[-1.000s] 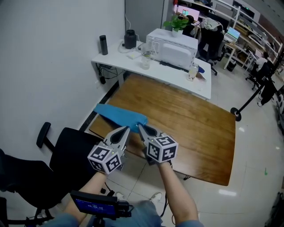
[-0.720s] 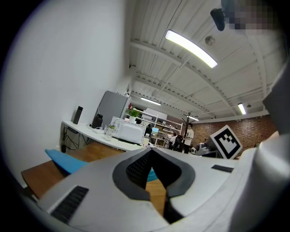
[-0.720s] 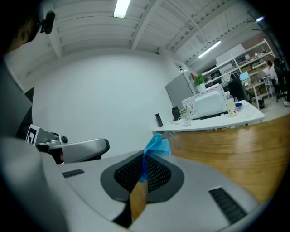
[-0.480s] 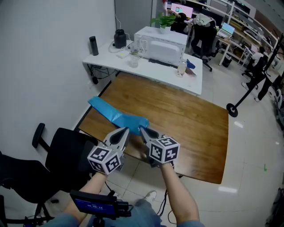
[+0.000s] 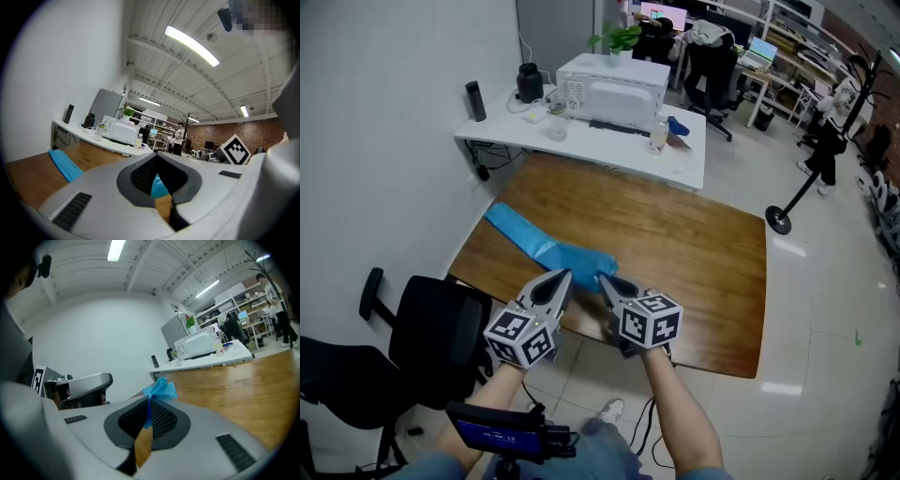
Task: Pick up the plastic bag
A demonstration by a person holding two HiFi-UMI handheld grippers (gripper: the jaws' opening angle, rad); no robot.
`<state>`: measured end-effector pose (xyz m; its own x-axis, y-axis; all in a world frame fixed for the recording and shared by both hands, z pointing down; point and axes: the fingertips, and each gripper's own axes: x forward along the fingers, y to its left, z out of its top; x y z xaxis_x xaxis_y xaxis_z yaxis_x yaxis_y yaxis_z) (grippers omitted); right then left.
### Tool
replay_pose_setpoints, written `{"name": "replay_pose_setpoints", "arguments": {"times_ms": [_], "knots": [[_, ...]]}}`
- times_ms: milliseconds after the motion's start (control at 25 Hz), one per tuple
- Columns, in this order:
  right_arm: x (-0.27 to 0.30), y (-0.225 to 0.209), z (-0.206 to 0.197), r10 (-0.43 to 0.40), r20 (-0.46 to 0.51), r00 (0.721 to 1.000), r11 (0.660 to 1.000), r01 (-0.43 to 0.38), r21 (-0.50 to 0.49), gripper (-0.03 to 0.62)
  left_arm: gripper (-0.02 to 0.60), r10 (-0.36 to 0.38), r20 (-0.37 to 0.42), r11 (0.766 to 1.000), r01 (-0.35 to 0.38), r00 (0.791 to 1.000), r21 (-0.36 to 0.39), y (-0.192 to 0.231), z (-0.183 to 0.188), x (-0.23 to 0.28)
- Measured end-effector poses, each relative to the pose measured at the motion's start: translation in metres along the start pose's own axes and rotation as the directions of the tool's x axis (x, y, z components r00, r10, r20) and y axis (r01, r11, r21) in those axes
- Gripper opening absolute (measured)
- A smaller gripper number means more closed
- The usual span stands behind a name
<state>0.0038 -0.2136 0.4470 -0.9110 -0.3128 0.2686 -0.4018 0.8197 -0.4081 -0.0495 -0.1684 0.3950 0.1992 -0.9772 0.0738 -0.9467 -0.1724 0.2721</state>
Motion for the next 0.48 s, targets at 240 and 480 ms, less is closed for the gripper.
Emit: {"name": "replay_pose_setpoints", "arguments": {"times_ms": [240,480], "knots": [[-0.03,-0.021,-0.008,-0.022,0.01,1.0,0.999,0.022,0.028,0.0,0.006,-0.047,-0.025,0.999,0.047,0.999,0.008,-0.033,-0.014,0.021],[-0.062,-0.049,-0.018,-0.052,0.013,0.999,0.997,0.052,0.057,0.0,0.005,-0.09,-0.053,0.996,0.09,0.995,0.006,-0.067,-0.03,0.045]]}}
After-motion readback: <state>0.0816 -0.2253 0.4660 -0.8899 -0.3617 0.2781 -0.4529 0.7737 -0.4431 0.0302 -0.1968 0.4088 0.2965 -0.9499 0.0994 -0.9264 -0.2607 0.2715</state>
